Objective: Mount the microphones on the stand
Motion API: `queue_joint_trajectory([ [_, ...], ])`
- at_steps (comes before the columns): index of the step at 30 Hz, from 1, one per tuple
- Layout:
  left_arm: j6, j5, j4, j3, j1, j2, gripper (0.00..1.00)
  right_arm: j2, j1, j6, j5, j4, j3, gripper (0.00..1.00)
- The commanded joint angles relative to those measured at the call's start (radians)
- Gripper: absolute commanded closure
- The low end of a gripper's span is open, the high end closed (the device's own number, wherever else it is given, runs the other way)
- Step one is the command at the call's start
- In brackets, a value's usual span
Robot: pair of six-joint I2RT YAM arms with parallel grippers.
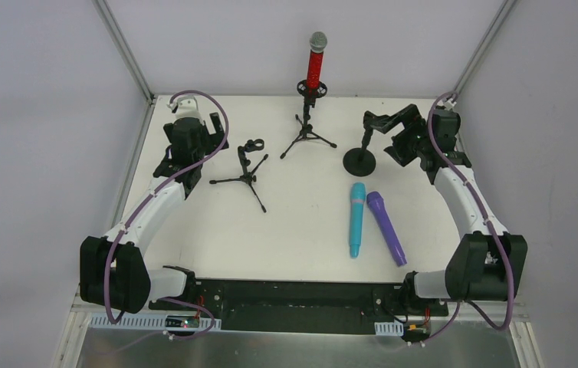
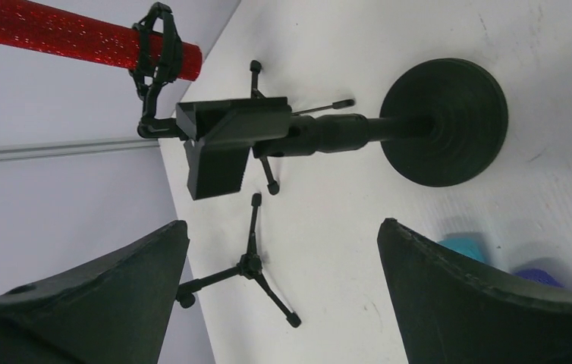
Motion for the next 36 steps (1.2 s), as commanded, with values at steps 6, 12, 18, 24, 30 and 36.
queue_joint_trajectory([
  [6, 0.005, 0.038, 0.037, 0.005, 0.001, -0.023, 0.0, 0.094, -0.016, 0.12, -0.13, 0.193, 0.053, 0.01],
  [12, 0.006, 0.048, 0.042, 0.005, 0.001, -0.016, 0.04, 0.133, -0.016, 0.14, -0.128, 0.239, 0.093, 0.01],
  [18, 0.007, 0.049, 0.042, 0.004, 0.001, -0.016, 0.04, 0.155, -0.042, 0.162, -0.137, 0.267, 0.097, 0.03],
  [24, 0.005, 0.057, 0.043, 0.005, 0.001, -0.015, 0.04, 0.162, -0.06, 0.192, -0.138, 0.328, 0.063, 0.09],
  [30, 0.009, 0.055, 0.046, 0.004, 0.001, -0.01, 0.04, 0.209, -0.074, 0.249, -0.199, 0.39, 0.066, 0.23],
  [36, 0.01, 0.056, 0.046, 0.005, 0.001, -0.01, 0.04, 0.219, -0.074, 0.27, -0.213, 0.425, 0.04, 0.33],
])
